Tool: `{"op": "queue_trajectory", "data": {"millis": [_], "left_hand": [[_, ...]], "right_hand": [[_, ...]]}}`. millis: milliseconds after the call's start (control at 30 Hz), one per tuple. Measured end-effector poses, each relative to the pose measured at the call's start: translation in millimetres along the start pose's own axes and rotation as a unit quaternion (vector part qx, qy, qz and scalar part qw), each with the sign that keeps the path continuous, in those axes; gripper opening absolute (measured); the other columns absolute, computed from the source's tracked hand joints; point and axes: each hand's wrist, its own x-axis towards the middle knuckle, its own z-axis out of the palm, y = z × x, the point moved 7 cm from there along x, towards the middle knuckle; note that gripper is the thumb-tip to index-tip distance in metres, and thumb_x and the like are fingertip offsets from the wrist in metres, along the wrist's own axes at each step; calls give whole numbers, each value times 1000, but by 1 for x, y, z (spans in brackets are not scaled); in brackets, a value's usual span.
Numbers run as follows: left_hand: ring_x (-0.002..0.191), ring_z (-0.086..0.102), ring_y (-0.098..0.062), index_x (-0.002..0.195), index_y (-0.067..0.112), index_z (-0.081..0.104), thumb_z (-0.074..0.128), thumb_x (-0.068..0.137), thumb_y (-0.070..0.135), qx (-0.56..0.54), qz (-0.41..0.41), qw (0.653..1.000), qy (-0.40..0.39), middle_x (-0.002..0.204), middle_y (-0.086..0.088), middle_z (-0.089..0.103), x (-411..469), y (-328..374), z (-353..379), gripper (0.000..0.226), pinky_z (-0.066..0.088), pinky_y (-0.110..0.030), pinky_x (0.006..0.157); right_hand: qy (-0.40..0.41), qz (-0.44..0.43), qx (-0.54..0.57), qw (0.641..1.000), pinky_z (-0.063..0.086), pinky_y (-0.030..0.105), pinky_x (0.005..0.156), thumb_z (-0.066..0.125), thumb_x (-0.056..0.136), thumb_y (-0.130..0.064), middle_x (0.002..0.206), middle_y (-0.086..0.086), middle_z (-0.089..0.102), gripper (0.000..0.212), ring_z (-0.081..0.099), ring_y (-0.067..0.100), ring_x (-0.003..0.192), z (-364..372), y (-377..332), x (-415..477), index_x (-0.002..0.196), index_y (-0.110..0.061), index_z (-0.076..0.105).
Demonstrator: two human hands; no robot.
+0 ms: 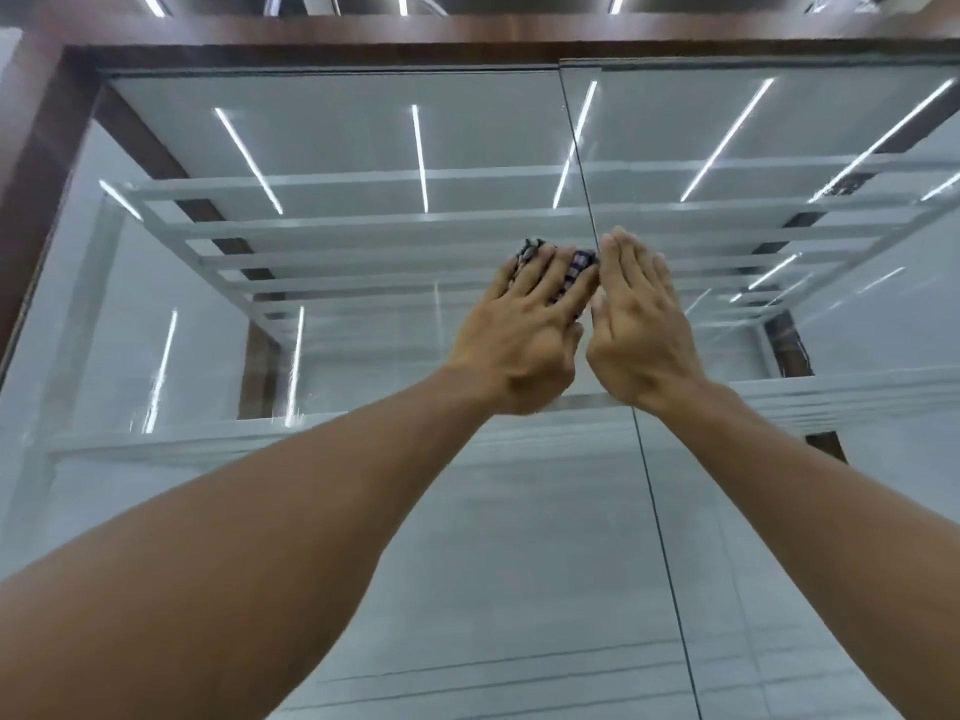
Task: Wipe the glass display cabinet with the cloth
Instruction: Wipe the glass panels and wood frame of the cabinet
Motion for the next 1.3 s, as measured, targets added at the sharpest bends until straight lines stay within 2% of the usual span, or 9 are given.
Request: {"op": "queue_trajectory", "data": {"millis": [133, 233, 333, 433, 567, 800, 1033, 1167, 1300], "left_hand": [[157, -20, -21, 164, 20, -7, 17, 110, 36, -19, -91, 996, 3, 171, -5, -16, 22, -9, -8, 62, -15, -42, 127], [157, -22, -21, 163, 18, -10, 15, 110, 38, -7, -37, 999, -12, 171, -6, -18, 3, 12, 3, 63, -13, -44, 127], [157, -22, -21, 163, 20, -8, 18, 109, 37, 1, 7, 1000, -23, 171, -5, -16, -30, 0, 7, 63, -12, -44, 127], [157, -21, -20, 164, 22, -6, 19, 110, 38, 1, -37, 999, -4, 172, -4, -16, -56, -39, -3, 62, -11, -43, 128], [157, -21, -17, 164, 24, -6, 13, 110, 38, -12, -99, 995, 16, 172, -2, -14, -90, -93, -14, 58, -12, -41, 127], [154, -27, -10, 161, 28, -11, 13, 111, 41, -22, -173, 984, 29, 170, 4, -22, -160, -186, -34, 57, -18, -35, 126], [156, -22, -9, 163, 29, -8, 19, 110, 40, -21, -250, 967, 40, 172, 4, -17, -220, -280, -53, 61, -16, -35, 126], [155, -23, -7, 163, 32, -7, 20, 110, 42, -60, -296, 952, 43, 171, 7, -17, -249, -311, -58, 61, -16, -33, 125], [153, -28, -8, 161, 31, -12, 13, 104, 45, -50, -286, 956, 43, 170, 4, -22, -274, -267, -47, 64, -20, -34, 125]], "right_hand": [[2, -7, 1, 1000, -11, 26, 125, 13, 98, -30, 171, 10, 2, 68, -4, 16, 158, 0, 3, -6, 161, -6, 6], [3, 4, 11, 1000, -11, 27, 126, 15, 96, -30, 171, 8, 2, 69, -4, 15, 158, -2, 3, -10, 162, -8, 8], [-14, 9, -63, 998, -7, 43, 128, 14, 100, -34, 171, 11, -3, 68, -11, 19, 157, 7, -9, -20, 161, -8, 3], [-42, -26, -103, 993, -11, 48, 127, 9, 99, -39, 171, 11, -6, 69, -15, 22, 157, 28, -51, -21, 161, -9, 0], [-71, -42, -59, 995, -10, 49, 127, 6, 96, -39, 170, 9, -11, 71, -17, 21, 157, 58, -117, -10, 160, -9, -7], [-74, -97, -53, 991, -7, 54, 127, -6, 88, -46, 169, 18, -5, 85, -10, 27, 158, 101, -225, -2, 159, -1, 0], [-89, -135, -67, 985, -10, 69, 120, -19, 82, -49, 170, 14, -8, 90, -11, 31, 157, 129, -306, 0, 161, -9, -2], [-85, -129, -77, 985, -10, 70, 119, -13, 88, -46, 170, 14, -9, 80, -12, 31, 157, 134, -304, -1, 162, -16, -2], [-87, -130, -70, 985, -10, 66, 121, -1, 95, -43, 170, 14, -11, 72, -13, 29, 157, 136, -300, -7, 162, -17, -2]]}}
